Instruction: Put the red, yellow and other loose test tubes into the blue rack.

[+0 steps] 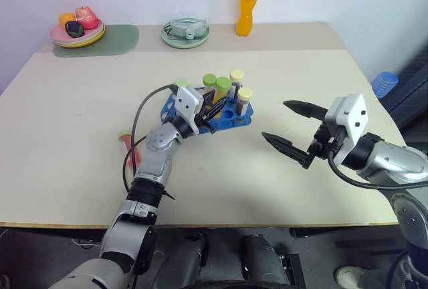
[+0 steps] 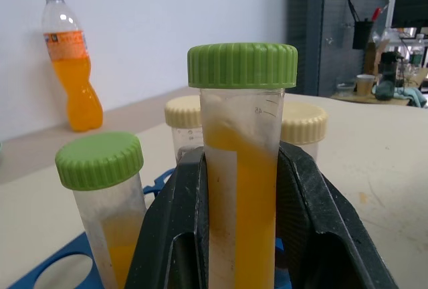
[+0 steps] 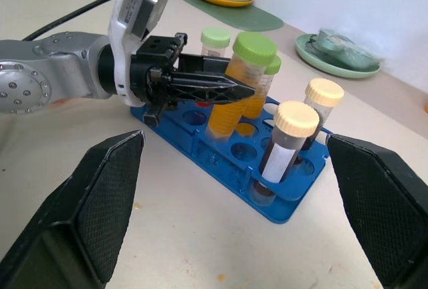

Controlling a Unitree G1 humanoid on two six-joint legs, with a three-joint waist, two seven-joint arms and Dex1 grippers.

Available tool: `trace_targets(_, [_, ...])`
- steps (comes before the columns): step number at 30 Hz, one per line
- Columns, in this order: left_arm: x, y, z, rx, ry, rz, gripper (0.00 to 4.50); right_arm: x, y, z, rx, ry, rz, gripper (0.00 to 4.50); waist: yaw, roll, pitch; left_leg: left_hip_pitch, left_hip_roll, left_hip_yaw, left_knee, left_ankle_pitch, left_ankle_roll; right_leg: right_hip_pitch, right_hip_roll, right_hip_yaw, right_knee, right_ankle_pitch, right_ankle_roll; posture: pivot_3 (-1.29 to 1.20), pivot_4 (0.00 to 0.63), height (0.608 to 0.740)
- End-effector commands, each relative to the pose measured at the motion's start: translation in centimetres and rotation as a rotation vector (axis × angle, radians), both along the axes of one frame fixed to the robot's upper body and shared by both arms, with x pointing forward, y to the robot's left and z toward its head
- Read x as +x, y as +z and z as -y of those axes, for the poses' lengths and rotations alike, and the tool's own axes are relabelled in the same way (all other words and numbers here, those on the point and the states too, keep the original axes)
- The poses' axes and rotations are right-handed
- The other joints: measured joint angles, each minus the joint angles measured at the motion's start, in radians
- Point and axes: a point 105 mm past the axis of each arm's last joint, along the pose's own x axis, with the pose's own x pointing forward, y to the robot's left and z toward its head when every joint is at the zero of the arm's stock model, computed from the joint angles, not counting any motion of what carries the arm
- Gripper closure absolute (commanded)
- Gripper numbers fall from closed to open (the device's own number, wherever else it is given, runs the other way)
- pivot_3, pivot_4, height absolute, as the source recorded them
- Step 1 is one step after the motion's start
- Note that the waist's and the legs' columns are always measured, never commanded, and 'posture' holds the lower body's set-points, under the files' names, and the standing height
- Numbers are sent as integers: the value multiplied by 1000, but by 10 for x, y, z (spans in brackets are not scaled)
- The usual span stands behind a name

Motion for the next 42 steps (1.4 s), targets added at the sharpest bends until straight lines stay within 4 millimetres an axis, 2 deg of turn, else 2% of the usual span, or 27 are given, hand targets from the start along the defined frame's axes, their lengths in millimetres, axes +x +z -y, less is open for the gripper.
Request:
trace_targets(1, [-5,23,6,-9,-16,75,3605,-2,8,-3,9,9,46,0,0,0,0,0,0,0,0,0,0,0,0,0,0,0,0,0,150,740])
trace_targets(10, [-7,20,5,-27,-20,43,3605,-1,8,-3,7,9,47,0,-2,0,0,0,0,0,0,0,0,0,0,0,0,0,0,0,150,740])
trace_targets(20, [-1,0,-3,-2,22,11,3605,-1,8,-3,5,8,47,0,0,0,0,0,0,0,0,0,0,0,0,0,0,0,0,0,150,740])
trace_targets(31, [3,-23,1,29,24,-16,3605,-2,7,-3,8,10,41,0,0,1,-1,1,0,0,1,0,0,1,0,0,0,0,0,0,150,740])
trace_targets(42, [0,-32,-3,40,16,-25,3605,-8,2,0,15,1,12,0,0,2,-3,1,0,0,1,0,0,2,0,0,0,0,0,0,150,740])
